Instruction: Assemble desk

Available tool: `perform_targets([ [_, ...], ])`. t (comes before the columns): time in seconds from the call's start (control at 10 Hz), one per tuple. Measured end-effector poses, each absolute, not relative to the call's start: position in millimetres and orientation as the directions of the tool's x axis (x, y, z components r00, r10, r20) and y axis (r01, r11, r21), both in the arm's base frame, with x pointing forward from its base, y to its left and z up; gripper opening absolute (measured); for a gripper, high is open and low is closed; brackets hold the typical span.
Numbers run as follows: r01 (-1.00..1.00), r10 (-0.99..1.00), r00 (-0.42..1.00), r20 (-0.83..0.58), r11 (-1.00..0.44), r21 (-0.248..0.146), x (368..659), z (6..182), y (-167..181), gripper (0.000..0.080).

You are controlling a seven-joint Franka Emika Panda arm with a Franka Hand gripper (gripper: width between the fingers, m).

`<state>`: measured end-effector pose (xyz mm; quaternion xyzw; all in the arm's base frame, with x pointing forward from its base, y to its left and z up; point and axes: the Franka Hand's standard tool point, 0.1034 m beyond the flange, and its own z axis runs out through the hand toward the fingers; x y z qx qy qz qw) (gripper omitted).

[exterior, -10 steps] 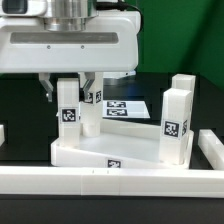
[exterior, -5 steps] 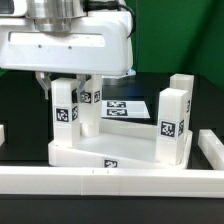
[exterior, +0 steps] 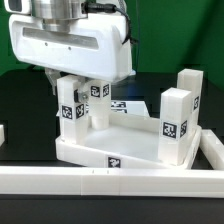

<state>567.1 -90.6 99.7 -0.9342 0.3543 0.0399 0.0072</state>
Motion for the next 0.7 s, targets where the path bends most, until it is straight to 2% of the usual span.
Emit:
perform_targets([
  [0.5, -0.770, -0.769, 0.632, -0.092, -0.637, 0.035, 560.5, 100.8, -90.2, 0.0318],
  [0.6, -0.770, -0.769, 0.632, -0.092, -0.637, 0.035, 560.6, 99.7, -90.1, 0.0414],
  [0.7, -0.770, -0.769, 0.632, -0.093, -0.637, 0.035, 560.6, 99.5, -89.7, 0.0564],
])
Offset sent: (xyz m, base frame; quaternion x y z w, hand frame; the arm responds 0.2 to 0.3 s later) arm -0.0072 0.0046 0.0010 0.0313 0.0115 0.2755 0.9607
